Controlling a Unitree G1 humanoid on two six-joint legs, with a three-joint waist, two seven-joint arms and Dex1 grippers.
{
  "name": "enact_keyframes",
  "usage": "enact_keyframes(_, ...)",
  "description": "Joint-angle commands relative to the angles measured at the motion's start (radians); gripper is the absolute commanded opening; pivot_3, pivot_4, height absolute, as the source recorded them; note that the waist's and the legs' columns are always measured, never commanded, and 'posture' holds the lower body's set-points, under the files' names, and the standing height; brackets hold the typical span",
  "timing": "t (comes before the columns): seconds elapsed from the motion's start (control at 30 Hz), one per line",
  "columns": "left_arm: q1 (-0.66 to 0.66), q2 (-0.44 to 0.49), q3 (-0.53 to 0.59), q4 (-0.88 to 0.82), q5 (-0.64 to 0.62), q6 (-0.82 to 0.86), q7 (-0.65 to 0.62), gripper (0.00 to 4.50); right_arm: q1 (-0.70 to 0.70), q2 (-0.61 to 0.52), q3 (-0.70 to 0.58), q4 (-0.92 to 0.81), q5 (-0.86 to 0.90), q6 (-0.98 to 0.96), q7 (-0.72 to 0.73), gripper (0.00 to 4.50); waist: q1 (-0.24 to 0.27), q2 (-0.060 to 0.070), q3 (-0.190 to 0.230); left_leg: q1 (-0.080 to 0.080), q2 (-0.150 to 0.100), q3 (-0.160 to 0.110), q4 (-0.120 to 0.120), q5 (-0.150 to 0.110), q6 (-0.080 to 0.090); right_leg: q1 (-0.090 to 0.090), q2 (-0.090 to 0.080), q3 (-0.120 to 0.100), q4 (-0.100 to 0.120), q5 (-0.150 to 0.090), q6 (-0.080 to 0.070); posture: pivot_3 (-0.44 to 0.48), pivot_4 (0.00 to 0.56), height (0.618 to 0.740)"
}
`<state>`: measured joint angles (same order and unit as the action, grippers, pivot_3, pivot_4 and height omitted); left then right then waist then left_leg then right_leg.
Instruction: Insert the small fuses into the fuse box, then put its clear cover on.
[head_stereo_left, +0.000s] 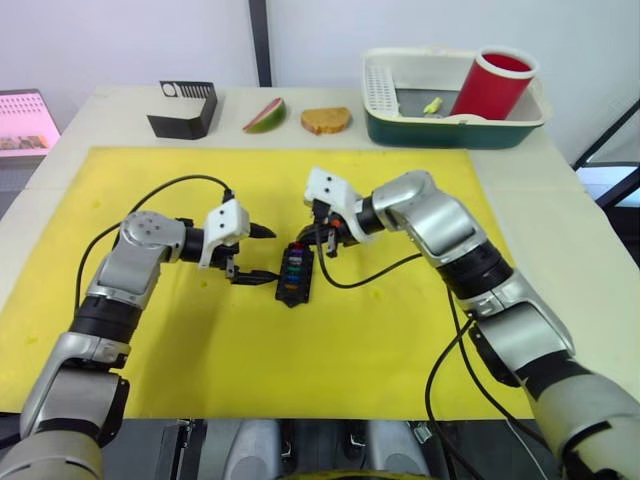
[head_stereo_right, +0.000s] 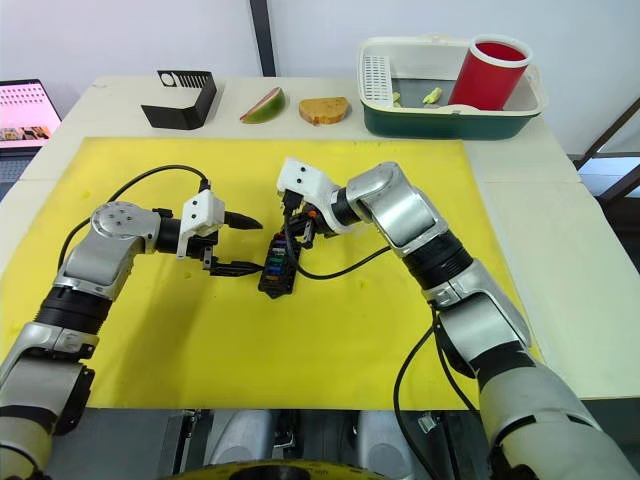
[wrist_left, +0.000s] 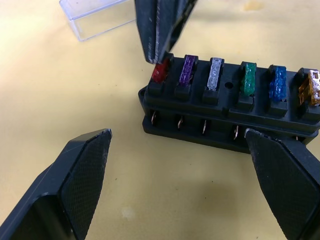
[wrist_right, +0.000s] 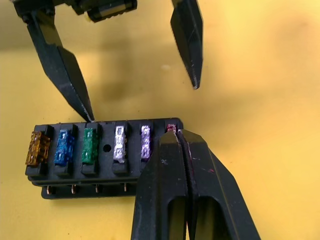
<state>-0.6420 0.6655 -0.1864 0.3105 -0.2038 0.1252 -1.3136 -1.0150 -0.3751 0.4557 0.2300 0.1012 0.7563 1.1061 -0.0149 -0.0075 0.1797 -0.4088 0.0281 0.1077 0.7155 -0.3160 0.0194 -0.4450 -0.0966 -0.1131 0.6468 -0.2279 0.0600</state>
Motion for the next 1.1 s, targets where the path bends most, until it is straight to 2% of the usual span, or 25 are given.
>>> enact_keyframes(0.03, -0.005, 0.005, 0.016, -0.033, 0.000, -0.002, 0.001, 4.50, 0.013, -0.003, 0.012, -0.009, -0.006, 0.004, 0.009, 0.05, 0.000, 0.000, 0.000, 0.000, 0.000, 0.000, 0.000, 0.000, 0.000, 0.000, 0.000, 0.000, 0.000, 0.000, 0.000, 0.000, 0.150, 0.740)
enact_keyframes(0.5, 0.004, 0.012, 0.018, -0.057, -0.007, 0.012, -0.004, 4.50, 0.048, -0.016, 0.045, 0.033, -0.055, -0.037, 0.001, 0.05, 0.000, 0.000, 0.000, 0.001, 0.000, 0.000, 0.000, 0.000, 0.000, 0.001, 0.000, 0.000, 0.000, 0.000, 0.000, 0.000, 0.150, 0.740)
enact_keyframes(0.67, 0.012, 0.020, 0.023, -0.076, -0.010, 0.026, -0.008, 4.50, 0.022, -0.007, 0.003, 0.009, -0.026, -0.014, 0.005, 0.05, 0.001, 0.000, 0.000, 0.001, 0.000, 0.000, 0.000, 0.000, 0.000, 0.001, 0.000, 0.000, 0.000, 0.000, 0.000, 0.000, 0.150, 0.740)
enact_keyframes(0.97, 0.047, 0.074, 0.058, -0.146, -0.044, 0.077, -0.032, 4.50, -0.012, -0.013, -0.121, -0.138, 0.081, 0.047, -0.002, 0.05, 0.000, 0.000, 0.000, 0.001, 0.000, 0.000, 0.000, 0.000, 0.000, 0.001, 0.000, 0.000, 0.000, 0.000, 0.000, 0.000, 0.150, 0.740)
enact_keyframes(1.1, 0.113, 0.167, 0.117, -0.231, -0.096, 0.146, -0.062, 4.50, 0.052, -0.101, -0.186, -0.278, 0.118, 0.011, 0.014, 0.05, 0.001, 0.000, 0.000, 0.000, 0.000, 0.000, 0.000, 0.000, 0.000, 0.001, 0.000, 0.000, 0.000, 0.000, 0.000, 0.000, 0.150, 0.740)
